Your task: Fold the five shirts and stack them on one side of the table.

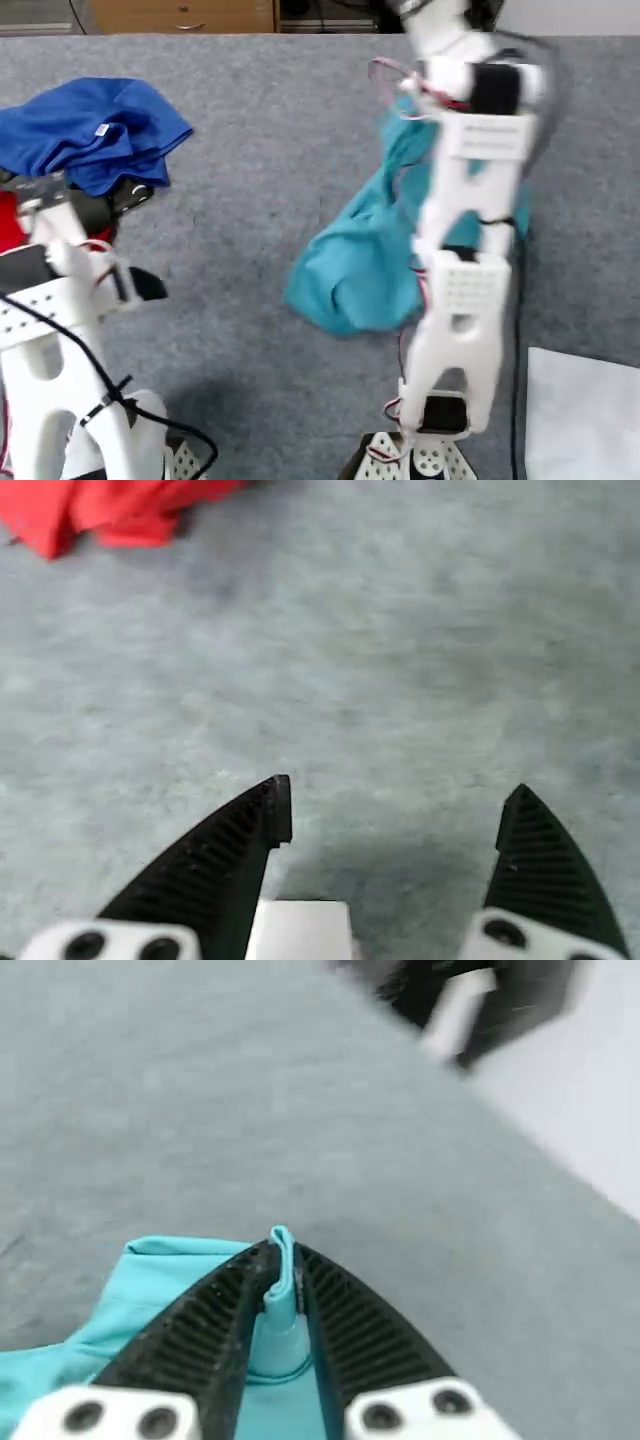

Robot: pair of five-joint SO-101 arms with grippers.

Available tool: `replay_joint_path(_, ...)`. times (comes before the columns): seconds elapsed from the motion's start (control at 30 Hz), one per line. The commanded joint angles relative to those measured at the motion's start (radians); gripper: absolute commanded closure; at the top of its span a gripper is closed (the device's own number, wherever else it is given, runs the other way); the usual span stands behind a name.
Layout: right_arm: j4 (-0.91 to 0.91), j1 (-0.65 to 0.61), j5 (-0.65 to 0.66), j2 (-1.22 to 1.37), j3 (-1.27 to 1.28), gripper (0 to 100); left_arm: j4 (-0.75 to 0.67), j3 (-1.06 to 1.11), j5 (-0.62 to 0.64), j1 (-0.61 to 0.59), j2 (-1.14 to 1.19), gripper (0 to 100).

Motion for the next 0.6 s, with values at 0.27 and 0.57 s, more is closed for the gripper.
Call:
replay_joint_path(0.27, 0.015, 0.259, -0.032, -0.598, 0.278, 99.5, -0.249, -0.084, 0.307, 0.546, -0.005, 67)
replay_joint_path(0.57, -0.009, 0.211, -0.034, -0.957, 0.567, 99.5, -0.310, -0.169, 0.417, 0.663, -0.005, 67)
